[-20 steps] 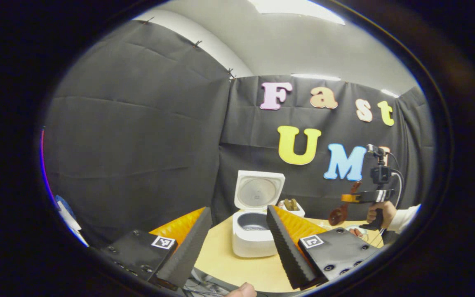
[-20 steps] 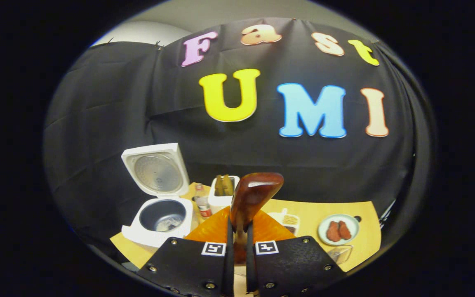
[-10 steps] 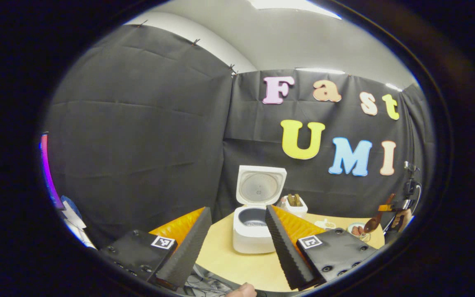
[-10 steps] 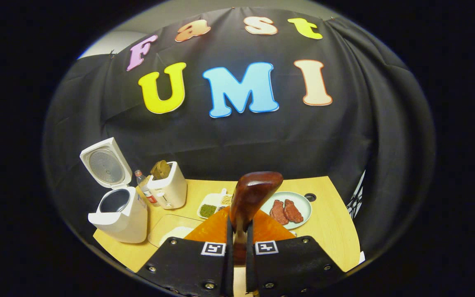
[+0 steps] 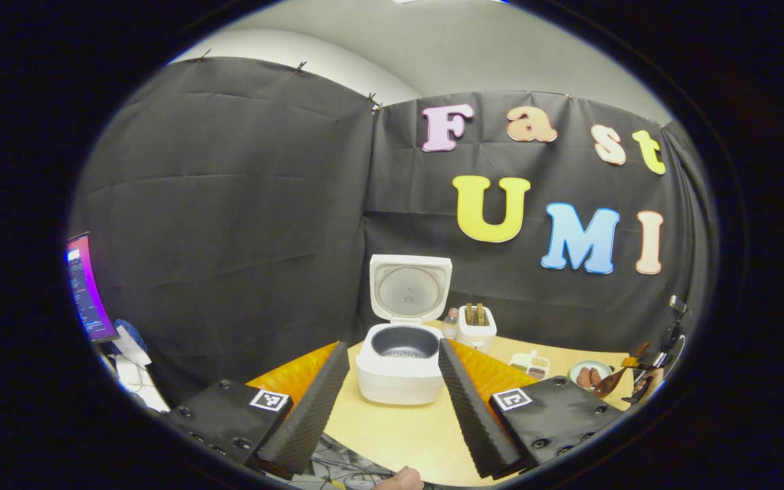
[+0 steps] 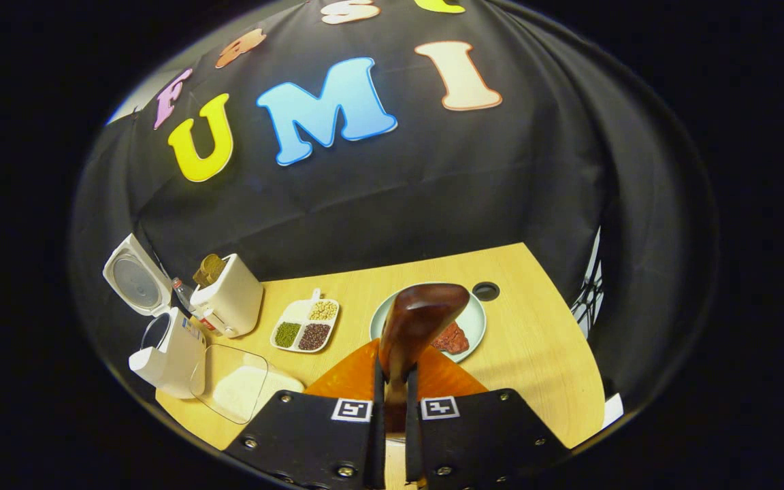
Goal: Close the left gripper, press the button to open the rice cooker; take a wooden spoon from the chopstick holder with the right hand, scoop a spoonful of rice and pour it into the rice cooker, then put the wooden spoon back into the chopstick holder.
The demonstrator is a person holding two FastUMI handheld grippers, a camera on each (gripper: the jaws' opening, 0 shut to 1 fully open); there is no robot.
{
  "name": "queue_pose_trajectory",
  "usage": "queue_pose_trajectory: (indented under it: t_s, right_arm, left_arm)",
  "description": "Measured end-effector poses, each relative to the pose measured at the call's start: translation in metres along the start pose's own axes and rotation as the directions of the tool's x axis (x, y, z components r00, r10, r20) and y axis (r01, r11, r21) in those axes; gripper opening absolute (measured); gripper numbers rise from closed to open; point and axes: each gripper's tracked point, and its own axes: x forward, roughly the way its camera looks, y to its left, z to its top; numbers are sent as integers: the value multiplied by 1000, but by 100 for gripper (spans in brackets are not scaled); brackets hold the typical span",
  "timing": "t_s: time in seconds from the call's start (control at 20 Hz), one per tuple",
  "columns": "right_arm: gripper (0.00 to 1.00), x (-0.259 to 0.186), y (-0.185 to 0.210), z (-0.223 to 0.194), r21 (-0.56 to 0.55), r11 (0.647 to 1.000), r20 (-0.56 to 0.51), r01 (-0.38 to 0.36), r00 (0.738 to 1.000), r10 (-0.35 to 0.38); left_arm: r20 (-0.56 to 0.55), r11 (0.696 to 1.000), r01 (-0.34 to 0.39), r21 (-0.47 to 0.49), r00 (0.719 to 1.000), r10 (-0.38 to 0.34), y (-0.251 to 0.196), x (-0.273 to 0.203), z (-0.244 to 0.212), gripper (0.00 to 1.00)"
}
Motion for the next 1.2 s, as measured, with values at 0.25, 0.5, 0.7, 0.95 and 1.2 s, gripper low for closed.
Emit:
queue_pose_trajectory:
  t_s: [0.25, 0.5, 0.7, 0.95, 1.2]
  right_arm:
    - [12, 17, -11, -26, 79, 997, -45, -5, 999, 8]
    - [15, 16, -23, -51, 204, 979, -101, -4, 995, 25]
    - [24, 5, -33, -41, 274, 961, -54, -24, 998, 40]
    - [54, -22, -44, -55, 262, 965, -95, -16, 995, 42]
    - [79, -73, -61, -27, 260, 963, 102, 70, 990, -99]
  left_arm:
    - [-23, 1000, 14, 23, 1000, -14, -39, 7, 5, 94]
    - [-4, 998, 33, 53, 999, -33, -61, 9, 13, 93]
    - [-4, 998, 52, 46, 999, -52, -71, 13, 11, 92]
    - [23, 992, 114, 44, 993, -115, -87, 30, 22, 93]
    - [79, 984, 171, 59, 981, -175, -87, 50, 39, 94]
